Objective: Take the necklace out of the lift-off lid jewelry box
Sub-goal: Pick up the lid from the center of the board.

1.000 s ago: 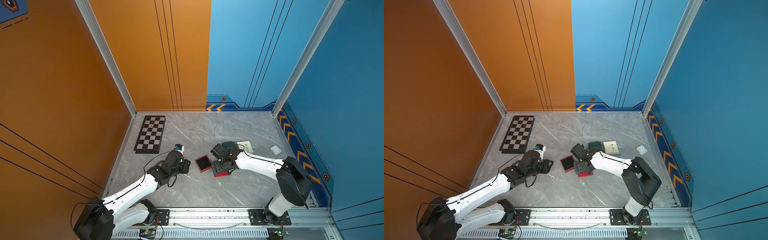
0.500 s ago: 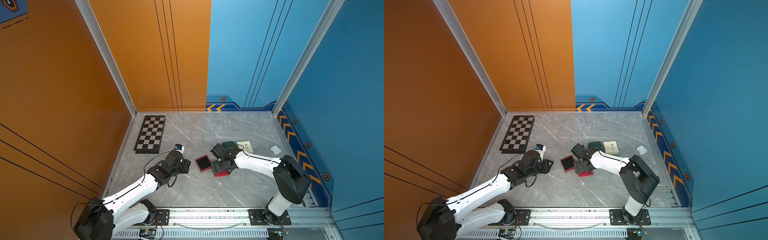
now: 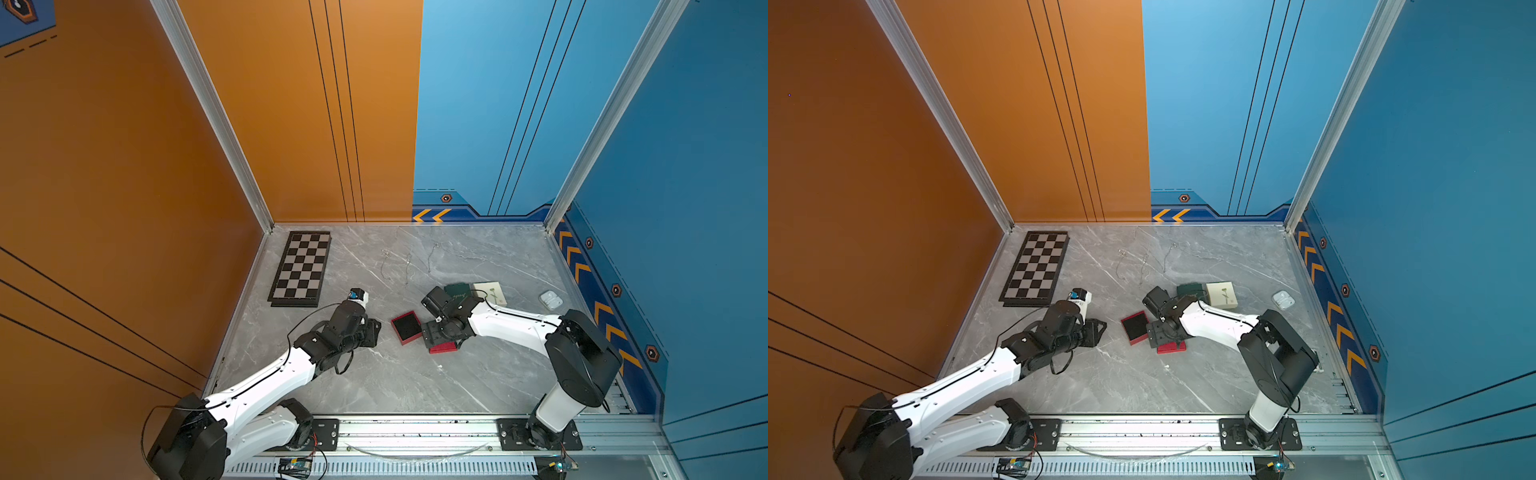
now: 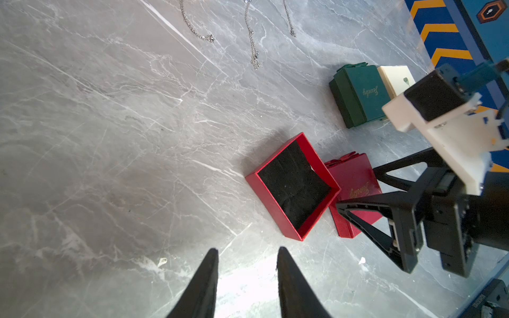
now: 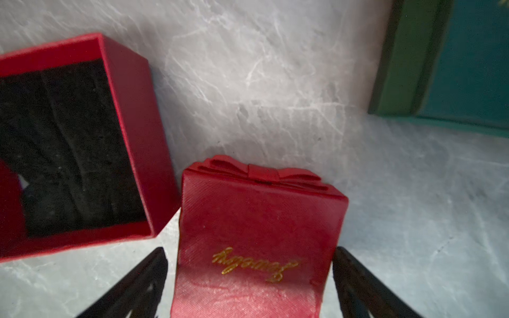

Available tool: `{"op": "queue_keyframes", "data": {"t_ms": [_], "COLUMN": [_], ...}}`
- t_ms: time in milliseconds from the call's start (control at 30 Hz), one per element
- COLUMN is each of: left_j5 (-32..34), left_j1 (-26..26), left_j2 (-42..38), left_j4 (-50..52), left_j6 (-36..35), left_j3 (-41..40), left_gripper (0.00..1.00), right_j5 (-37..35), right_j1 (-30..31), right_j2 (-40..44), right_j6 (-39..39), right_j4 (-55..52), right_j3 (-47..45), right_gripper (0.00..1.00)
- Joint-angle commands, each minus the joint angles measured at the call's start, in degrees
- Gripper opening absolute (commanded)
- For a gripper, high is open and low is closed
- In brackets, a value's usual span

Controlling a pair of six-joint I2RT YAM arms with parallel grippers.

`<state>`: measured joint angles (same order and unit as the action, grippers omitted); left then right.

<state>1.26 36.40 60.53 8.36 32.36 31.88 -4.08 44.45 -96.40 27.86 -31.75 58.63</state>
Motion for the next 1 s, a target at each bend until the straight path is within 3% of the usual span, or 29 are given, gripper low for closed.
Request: {"op": "queue_keyframes", "data": {"t_ms": [0,967], "left_j5": [-0.84,-1.23], "left_j1": [-0.54,-0.54], "left_j2": [-0.33,-0.48], "left_j4": [-0.1,-0.67], "left_j6": [-0.79,-0.89], "left_j3": [-0.03,-0.04], "left_gripper": [0.37,0.38], "right_j5": [0.82,0.8], "right_j1": [-0.3,-3.92], "right_j2": [-1.22,4.19], "right_j6": [-0.17,-3.1], "right_j4": [0.46,-3.8], "right_j3": [-0.54,0.16], "right_gripper": [0.94,0.86]}}
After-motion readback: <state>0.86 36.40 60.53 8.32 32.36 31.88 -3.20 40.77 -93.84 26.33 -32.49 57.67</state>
